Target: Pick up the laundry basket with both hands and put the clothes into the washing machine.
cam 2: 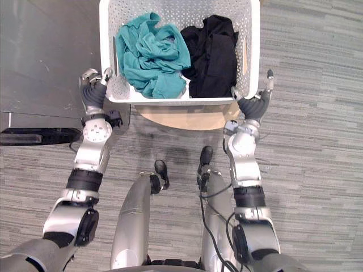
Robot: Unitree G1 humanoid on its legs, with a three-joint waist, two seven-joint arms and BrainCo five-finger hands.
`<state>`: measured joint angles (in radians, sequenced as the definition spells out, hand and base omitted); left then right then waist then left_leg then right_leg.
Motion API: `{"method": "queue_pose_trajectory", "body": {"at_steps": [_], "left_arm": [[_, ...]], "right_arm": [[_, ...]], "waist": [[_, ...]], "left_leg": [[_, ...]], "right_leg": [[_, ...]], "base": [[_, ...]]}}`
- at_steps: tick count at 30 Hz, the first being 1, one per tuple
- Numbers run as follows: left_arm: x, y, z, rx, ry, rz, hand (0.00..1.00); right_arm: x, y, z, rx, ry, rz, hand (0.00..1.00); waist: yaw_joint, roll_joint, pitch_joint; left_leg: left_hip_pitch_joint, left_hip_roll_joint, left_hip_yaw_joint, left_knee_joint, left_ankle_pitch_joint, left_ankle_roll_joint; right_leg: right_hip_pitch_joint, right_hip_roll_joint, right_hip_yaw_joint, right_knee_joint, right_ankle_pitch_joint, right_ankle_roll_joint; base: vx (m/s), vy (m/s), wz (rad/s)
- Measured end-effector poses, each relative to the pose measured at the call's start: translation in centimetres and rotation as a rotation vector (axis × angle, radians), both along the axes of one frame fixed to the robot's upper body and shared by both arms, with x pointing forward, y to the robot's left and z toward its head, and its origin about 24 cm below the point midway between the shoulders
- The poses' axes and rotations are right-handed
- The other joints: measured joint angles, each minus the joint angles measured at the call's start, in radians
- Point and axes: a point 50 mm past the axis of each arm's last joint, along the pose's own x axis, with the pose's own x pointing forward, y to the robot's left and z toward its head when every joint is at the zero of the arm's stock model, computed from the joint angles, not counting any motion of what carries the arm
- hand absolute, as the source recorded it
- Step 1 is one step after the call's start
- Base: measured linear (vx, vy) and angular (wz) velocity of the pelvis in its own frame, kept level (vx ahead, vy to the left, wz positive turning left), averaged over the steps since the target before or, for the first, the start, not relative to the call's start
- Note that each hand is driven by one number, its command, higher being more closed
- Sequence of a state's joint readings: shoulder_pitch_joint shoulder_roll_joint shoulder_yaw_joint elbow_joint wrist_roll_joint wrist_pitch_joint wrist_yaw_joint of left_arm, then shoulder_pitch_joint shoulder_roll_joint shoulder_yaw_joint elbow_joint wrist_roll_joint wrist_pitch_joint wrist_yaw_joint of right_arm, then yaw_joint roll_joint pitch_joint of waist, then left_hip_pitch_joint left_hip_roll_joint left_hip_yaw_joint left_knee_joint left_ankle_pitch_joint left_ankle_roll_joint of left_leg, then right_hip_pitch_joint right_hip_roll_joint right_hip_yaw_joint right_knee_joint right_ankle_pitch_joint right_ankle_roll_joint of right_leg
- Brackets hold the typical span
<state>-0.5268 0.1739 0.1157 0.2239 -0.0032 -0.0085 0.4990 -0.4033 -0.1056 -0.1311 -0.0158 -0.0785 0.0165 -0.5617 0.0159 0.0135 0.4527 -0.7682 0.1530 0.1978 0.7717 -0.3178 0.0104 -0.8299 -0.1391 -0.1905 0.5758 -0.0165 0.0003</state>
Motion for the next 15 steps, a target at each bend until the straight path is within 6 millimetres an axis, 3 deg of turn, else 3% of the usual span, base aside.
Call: {"method": "queue_pose_trajectory", "body": {"at_steps": [5,8,12,15], "left_arm": [[-3.2,2.0,-2.8,-0.036,0.03,0.072,0.0],[-5.2,1.3,-5.3,-0.112,0.071,0.016,0.0],[-7.9,0.0,-10.3,-0.209,0.232,-0.065,0.0],[-10.4,-0.4,-15.3,-0.255,0.442,-0.115,0.0]], "right_arm": [[-2.8,-1.8,-0.2,-0.026,-0.062,-0.034,0.0],[-3.9,-2.1,-2.4,-0.057,0.032,0.011,0.0],[-5.7,-2.3,-6.9,-0.056,0.224,0.073,0.0],[-7.2,-2.7,-12.6,0.012,0.463,0.106,0.0]], "waist": [[0.002,-0.001,0.0],[0.006,-0.004,-0.001],[0.011,-0.012,-0.007],[0.018,-0.028,-0.083]], "left_leg": [[0.085,0.001,0.002,-0.025,-0.004,-0.004],[0.157,-0.006,0.003,-0.069,-0.003,-0.008],[0.276,-0.028,0.0,-0.154,0.018,-0.016],[0.358,-0.039,-0.012,-0.228,0.039,-0.027]], "right_leg": [[0.082,0.002,-0.004,-0.016,-0.012,0.0],[0.153,0.001,-0.013,-0.047,-0.022,0.003],[0.261,-0.01,-0.028,-0.082,-0.027,0.004],[0.333,-0.016,-0.055,-0.109,-0.042,0.001]], "base": [[-0.02,-0.044,0.06],[0.01,-0.048,0.11],[0.09,-0.044,0.16],[0.17,-0.061,0.21]]}}
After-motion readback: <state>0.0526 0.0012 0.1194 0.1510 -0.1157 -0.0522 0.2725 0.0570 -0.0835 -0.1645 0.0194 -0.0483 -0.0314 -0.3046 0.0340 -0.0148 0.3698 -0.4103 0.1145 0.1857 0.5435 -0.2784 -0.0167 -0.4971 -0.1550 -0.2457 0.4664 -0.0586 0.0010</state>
